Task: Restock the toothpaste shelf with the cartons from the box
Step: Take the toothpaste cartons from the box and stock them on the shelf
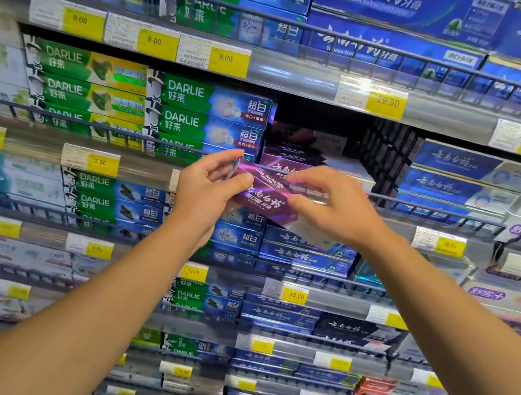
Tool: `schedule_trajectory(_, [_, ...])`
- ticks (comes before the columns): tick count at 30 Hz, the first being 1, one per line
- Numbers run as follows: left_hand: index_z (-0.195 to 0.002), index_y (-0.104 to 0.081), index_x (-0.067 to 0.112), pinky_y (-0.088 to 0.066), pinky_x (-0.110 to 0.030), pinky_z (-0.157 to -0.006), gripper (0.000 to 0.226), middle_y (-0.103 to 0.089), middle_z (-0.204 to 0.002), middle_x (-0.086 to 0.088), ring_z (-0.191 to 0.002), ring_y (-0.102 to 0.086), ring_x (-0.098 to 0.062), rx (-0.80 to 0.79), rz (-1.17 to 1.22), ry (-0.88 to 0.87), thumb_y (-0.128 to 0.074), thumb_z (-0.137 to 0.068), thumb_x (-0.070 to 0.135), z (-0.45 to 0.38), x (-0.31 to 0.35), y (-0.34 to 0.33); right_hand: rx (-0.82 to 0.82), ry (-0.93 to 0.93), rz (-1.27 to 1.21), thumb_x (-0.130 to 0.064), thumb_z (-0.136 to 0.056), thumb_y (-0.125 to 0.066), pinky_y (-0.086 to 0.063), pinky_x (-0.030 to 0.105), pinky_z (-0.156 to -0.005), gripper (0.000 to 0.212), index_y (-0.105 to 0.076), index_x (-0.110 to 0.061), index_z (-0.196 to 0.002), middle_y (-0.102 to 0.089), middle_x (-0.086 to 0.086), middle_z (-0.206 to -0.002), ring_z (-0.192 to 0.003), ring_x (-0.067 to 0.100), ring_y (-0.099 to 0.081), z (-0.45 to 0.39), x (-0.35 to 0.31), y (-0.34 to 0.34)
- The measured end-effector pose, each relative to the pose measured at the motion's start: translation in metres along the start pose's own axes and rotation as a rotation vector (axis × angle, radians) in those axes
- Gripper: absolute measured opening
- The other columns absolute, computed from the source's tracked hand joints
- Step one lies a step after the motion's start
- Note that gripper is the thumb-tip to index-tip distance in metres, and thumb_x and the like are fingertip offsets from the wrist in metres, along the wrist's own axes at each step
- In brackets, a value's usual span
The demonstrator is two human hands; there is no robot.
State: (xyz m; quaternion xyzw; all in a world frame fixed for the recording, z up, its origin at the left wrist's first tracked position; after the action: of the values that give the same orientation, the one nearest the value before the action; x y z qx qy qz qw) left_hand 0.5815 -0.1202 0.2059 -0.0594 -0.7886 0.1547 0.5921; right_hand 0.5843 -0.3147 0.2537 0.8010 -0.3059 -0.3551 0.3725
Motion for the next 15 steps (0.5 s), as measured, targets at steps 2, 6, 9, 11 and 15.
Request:
schedule_trajectory(2, [-0.117,-0.063,0.019,-0.058,-0.032,-0.068,0.037,-0.065,-0.117,-0.007,-0.1,-0.068,-0.019,-0.009,0.086,0.019,-0.067,-0.085,0.001,0.001,0.002,-0.011,-0.036,0.027,0.06,-0.03,-0.086,-0.065,-0.047,0.031,-0.087,0.038,-0.062,-0.023,-0.124,-0.066,-0.004,-0.116,-0.1,0.014,-0.06,0.005,-0.001,0.002])
schedule_trajectory(6, [-0.117,-0.061,0.017,-0.059,-0.036,-0.073,0.031,-0.069,-0.107,-0.006,-0.089,-0.07,-0.016,-0.04,0.13,0.012,-0.064,-0.088,0.005,0.002,0.005,-0.026,0.018,0.055,0.136,-0.019,-0.089,-0.065,-0.047,0.035,-0.092,0.035,-0.063,-0.02,-0.125,-0.068,-0.001,-0.119,-0.108,0.017,-0.062,0.003,-0.004,0.028])
schedule_trajectory(9, [-0.111,-0.066,0.019,-0.058,-0.033,-0.076,0.024,-0.065,-0.104,-0.003,-0.091,-0.068,-0.013,-0.025,0.015,-0.034,-0.066,-0.088,0.012,-0.002,0.007,-0.019,0.044,0.017,0.15,-0.013,-0.09,-0.063,-0.048,0.035,-0.093,0.033,-0.065,-0.021,-0.122,-0.071,-0.001,-0.112,-0.102,0.016,-0.066,-0.004,-0.001,0.045])
schedule_trajectory(11, [-0.11,-0.067,0.02,-0.057,-0.03,-0.077,0.023,-0.063,-0.1,0.001,-0.093,-0.065,-0.013,0.002,-0.047,-0.042,-0.067,-0.088,0.016,-0.003,0.006,-0.006,0.065,-0.039,0.111,-0.011,-0.091,-0.059,-0.049,0.031,-0.092,0.032,-0.065,-0.021,-0.121,-0.074,-0.003,-0.101,-0.09,0.011,-0.07,-0.01,0.007,0.054])
schedule_trajectory(15, [-0.114,-0.066,0.018,-0.057,-0.03,-0.078,0.025,-0.063,-0.104,0.001,-0.096,-0.064,-0.012,0.034,-0.125,-0.055,-0.066,-0.089,0.018,-0.004,0.008,0.014,0.093,-0.07,0.218,-0.012,-0.091,-0.06,-0.046,0.034,-0.098,0.035,-0.064,-0.019,-0.125,-0.068,0.0,-0.12,-0.11,0.019,-0.064,-0.026,0.019,0.055])
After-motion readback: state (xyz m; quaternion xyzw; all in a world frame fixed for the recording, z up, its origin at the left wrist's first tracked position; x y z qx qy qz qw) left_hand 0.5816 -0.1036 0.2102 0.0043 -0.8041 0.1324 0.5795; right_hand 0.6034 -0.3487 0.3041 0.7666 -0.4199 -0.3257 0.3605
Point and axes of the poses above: each hand's wrist, its own z-axis away from the middle knuckle, its own y-axis out of the back of the hand, x = y × z, the point moved 5 cm from there along -z, towards the middle knuckle
